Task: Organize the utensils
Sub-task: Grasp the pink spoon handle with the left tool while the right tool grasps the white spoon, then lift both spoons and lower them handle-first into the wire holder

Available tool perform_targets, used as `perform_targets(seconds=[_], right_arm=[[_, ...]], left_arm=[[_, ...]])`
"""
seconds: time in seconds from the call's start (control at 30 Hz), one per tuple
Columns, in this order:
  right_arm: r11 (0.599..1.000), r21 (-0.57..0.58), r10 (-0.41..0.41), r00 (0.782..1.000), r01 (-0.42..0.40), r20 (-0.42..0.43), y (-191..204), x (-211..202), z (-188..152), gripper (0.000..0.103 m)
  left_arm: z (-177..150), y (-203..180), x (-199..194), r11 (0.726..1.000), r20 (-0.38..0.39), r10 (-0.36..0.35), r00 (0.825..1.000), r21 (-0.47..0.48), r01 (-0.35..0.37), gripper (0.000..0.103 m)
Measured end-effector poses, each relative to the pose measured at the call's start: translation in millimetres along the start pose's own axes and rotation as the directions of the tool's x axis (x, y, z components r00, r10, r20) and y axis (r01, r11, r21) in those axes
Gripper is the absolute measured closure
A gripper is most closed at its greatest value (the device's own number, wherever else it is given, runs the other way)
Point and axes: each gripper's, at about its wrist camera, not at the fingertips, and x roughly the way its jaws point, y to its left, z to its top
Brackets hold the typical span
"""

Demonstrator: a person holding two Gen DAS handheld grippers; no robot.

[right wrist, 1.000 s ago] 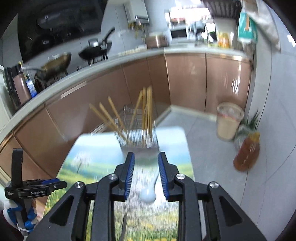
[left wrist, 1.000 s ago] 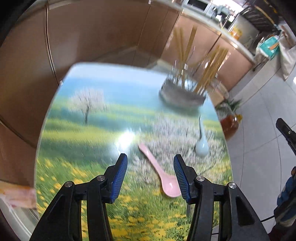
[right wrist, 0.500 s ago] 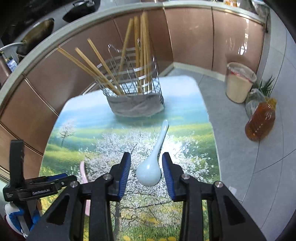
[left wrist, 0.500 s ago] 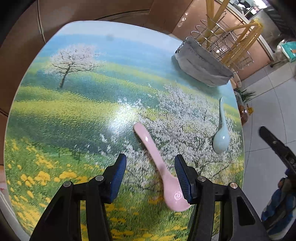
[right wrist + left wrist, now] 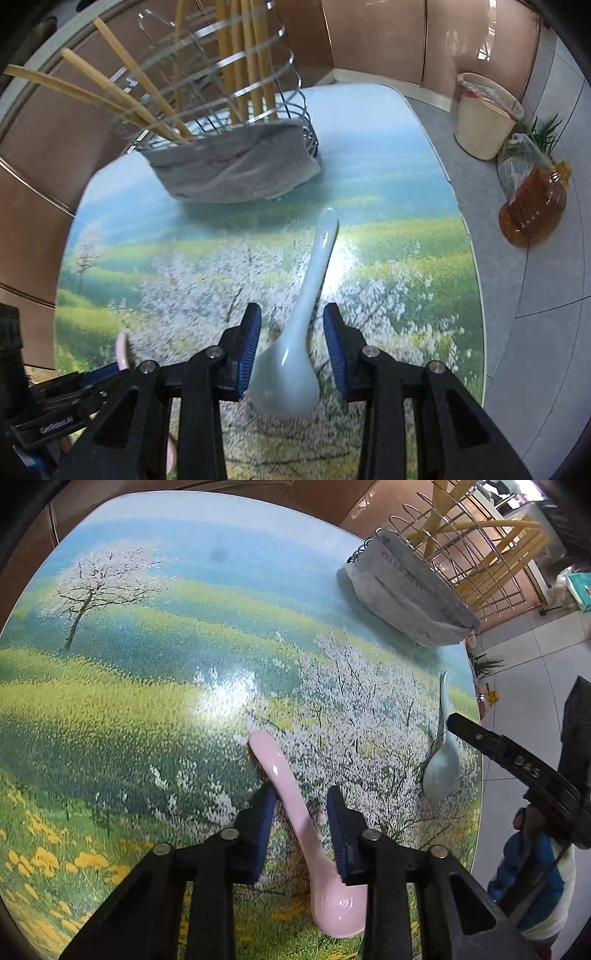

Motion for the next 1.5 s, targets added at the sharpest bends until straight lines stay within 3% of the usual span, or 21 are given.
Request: perform_targets(seconds=[0.07,0.17,0.43,0.77,0.97,1.27,1.5], right_arm=[[1.000,0.006,-0.007,1.000,0.007,-0.021,0.5,7.4,1.5,0.071],[1.000,0.010,-0.022,0.999,0.023,-0.033,-0.5,11.1,1.6,0.086],[1.000,0.025,0.017,1.000,-0.016,-0.018,-9.1,7.6,-3.2,0.092],[0.993,0.003,0.116,0.988,-0.117,0.104,-9.7,-21.5,-40.2,0.092],[0.986,-0.033,0.166,0.962,-0.163,0.216,-5.1,-51.9,-69.0,0.092],[0.975,-0.091,0.220,0.908,-0.201,0.358,7.0,-100.1,-107.0,0.092],[0.973,-0.117,0.228,0.880,-0.197,0.416,10.4,-129.2,-114.1,0.092]], left_arm=[[2.9,2.7,1.9,1.000,-0.009,-0.017,1.000,-0.013,0.017,0.084],[6.0,7.2,2.5,0.999,-0.022,-0.040,0.999,-0.031,0.040,0.088],[2.4,2.0,4.7,0.998,-0.006,-0.057,0.998,-0.009,0.057,0.094],[-18.8,-2.2,-20.6,0.998,0.091,-0.014,0.996,0.070,0.007,0.094],[-43.3,-10.5,-44.1,0.991,0.190,0.017,0.982,0.124,-0.042,0.094],[-67.3,-21.9,-75.5,0.984,0.304,-0.017,0.952,0.176,-0.039,0.094],[-74.5,-32.8,-104.9,0.980,0.362,-0.052,0.931,0.199,-0.023,0.096]])
